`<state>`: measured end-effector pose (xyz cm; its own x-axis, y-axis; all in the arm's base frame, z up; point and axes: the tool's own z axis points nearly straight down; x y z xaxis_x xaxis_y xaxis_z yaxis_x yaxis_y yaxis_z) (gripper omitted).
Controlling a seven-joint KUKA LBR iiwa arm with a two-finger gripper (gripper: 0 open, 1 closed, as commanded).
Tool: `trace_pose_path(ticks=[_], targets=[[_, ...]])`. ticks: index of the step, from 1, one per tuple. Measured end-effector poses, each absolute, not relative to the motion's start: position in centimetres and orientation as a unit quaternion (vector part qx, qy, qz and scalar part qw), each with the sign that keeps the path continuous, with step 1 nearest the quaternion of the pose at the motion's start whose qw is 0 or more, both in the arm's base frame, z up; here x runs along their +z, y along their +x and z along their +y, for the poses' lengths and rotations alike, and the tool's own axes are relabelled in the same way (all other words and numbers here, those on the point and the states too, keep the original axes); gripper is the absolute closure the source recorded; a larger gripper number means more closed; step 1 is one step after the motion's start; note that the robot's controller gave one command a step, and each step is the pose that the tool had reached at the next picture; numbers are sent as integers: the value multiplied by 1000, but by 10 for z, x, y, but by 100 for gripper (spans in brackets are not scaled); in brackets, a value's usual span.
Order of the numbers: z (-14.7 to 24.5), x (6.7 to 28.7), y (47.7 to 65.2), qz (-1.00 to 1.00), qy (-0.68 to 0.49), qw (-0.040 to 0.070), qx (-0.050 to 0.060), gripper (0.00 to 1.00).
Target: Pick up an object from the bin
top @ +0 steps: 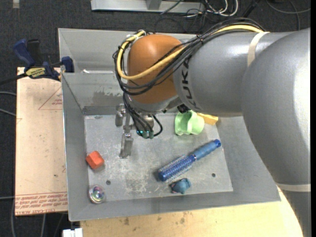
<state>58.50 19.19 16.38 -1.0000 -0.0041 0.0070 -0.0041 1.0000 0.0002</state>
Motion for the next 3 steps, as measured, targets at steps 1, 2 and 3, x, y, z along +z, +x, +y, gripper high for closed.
trace_pose_path(ticks=[1, 2, 3], targets=[[244, 165, 543, -998, 66, 1, -1, 0], [237, 68, 583, -961, 275, 1, 0, 0], [248, 72, 537, -864, 504, 1, 4, 0]])
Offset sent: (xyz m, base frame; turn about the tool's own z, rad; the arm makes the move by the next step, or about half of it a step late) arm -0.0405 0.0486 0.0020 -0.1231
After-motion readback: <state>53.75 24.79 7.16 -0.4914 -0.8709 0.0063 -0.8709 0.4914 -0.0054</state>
